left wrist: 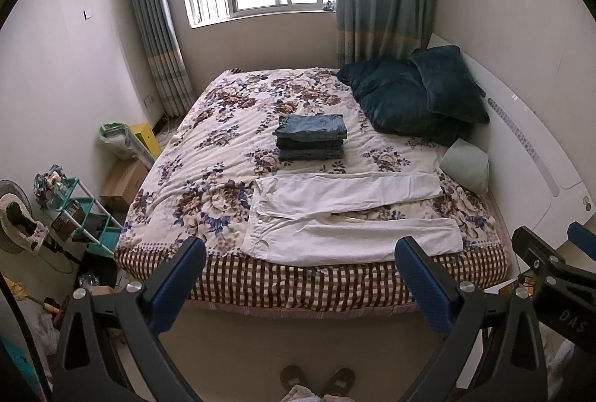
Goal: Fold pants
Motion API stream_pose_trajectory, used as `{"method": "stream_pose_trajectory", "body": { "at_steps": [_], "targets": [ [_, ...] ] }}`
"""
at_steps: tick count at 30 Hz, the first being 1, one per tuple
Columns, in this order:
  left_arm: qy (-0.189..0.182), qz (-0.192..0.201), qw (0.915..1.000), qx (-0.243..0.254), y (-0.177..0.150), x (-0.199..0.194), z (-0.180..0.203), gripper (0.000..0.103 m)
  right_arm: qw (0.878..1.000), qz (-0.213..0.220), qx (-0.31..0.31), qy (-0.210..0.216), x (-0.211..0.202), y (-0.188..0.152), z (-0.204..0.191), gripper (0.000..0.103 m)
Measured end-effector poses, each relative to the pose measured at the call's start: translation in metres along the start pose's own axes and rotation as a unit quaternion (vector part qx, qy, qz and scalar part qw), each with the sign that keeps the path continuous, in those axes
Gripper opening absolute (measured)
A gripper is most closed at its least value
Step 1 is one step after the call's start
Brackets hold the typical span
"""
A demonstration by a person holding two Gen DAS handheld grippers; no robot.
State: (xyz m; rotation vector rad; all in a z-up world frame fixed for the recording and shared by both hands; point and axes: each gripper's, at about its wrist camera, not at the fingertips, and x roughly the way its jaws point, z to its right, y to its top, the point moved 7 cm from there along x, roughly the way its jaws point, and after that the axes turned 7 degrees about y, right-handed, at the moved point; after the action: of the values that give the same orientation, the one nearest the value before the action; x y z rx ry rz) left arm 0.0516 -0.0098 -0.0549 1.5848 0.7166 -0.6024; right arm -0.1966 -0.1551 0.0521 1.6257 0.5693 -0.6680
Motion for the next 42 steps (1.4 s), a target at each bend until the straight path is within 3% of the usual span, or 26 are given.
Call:
{"method": "stream_pose_trajectory", "body": {
  "at_steps": [42],
  "targets": [
    [0.005, 0.001, 1.0000, -0.007, 0.0025, 0.0031, -0.0039, 0.103, 1.000, -0.009, 0.006, 0.010, 0.0033, -0.0010, 0.0008, 0.103]
  ]
}}
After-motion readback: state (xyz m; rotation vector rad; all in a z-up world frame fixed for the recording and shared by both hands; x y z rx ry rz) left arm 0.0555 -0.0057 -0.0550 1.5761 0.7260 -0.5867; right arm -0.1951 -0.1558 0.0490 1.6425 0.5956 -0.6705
